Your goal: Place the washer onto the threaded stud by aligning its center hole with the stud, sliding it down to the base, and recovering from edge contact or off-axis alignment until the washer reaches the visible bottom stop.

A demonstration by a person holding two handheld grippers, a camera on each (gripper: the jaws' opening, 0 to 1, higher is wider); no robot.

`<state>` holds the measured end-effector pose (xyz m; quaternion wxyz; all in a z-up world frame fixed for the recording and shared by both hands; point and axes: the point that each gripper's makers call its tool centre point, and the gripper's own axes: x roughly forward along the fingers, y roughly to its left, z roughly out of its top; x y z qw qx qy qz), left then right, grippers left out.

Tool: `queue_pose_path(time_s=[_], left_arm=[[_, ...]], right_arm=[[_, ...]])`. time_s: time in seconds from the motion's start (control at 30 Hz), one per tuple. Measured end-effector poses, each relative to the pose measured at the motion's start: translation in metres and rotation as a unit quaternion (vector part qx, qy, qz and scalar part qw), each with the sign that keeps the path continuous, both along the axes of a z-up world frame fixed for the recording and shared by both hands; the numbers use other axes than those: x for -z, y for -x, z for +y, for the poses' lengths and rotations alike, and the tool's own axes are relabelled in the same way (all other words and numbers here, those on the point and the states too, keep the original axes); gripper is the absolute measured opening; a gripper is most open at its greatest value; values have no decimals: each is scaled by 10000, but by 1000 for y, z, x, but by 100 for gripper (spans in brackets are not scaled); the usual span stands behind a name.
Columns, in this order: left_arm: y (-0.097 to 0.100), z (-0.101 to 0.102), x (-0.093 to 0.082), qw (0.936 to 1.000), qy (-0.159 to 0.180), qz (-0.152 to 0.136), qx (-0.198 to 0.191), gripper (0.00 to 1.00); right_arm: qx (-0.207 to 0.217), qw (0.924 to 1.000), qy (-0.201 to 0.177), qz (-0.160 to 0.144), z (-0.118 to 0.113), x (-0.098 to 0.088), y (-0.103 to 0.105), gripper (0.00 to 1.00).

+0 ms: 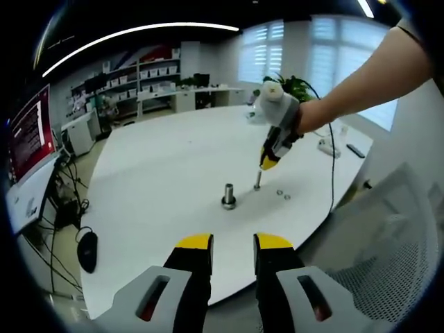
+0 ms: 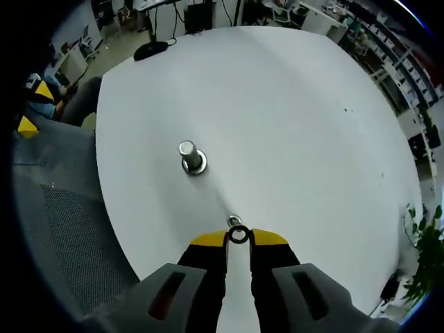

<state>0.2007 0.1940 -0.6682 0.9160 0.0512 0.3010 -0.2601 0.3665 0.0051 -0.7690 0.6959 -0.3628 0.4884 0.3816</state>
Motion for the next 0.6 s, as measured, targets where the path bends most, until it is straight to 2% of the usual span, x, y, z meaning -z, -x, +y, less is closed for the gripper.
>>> queue_pose_path(time_s=[0.6], left_arm=[[0,-1,0,10000,34,27,1,20]], right_arm=[[-98,9995,244,152,-1,17,-4,14]])
